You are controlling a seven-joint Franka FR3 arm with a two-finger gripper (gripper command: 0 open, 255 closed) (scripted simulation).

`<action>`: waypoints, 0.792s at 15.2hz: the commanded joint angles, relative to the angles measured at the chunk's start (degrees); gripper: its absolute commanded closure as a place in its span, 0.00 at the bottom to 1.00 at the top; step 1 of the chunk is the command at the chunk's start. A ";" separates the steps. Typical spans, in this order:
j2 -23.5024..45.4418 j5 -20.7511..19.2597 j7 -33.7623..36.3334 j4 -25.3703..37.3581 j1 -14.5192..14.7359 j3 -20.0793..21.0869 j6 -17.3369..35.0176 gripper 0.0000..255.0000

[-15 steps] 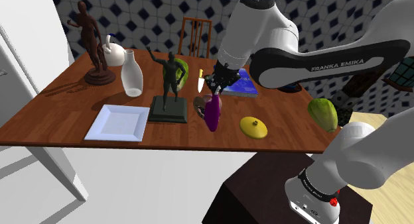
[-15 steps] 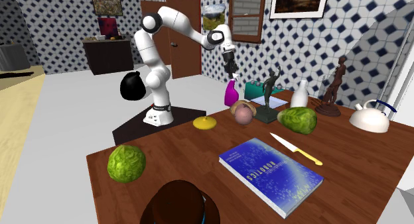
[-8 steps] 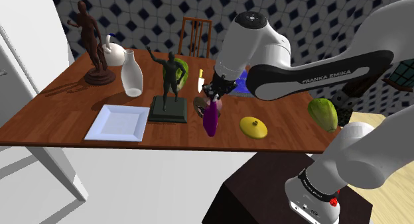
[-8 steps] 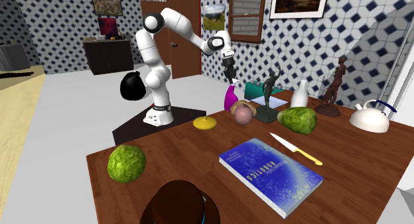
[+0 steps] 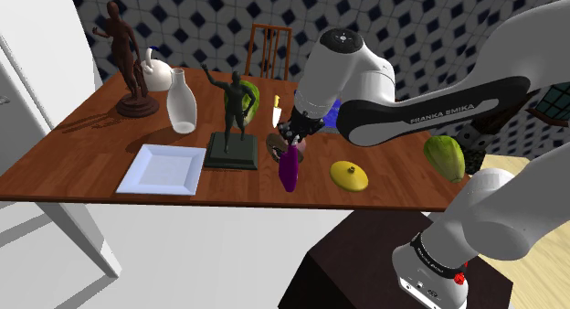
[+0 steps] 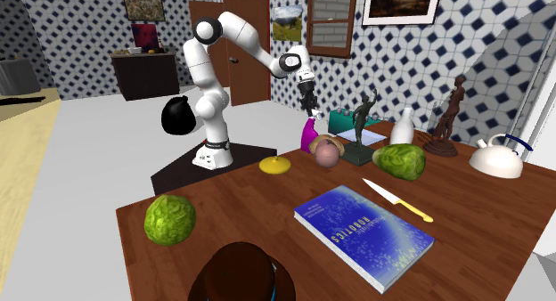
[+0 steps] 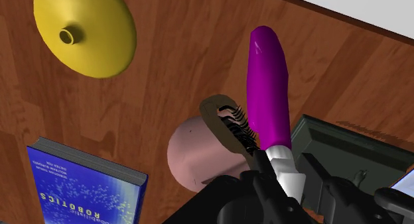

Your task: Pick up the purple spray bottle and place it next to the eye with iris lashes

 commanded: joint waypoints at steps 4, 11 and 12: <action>0.01 -0.01 0.02 0.00 0.00 0.01 0.03 0.00; -2.39 1.86 -1.17 1.49 0.94 0.16 -3.73 0.00; -3.46 2.66 -1.66 2.36 1.37 0.24 -5.63 0.00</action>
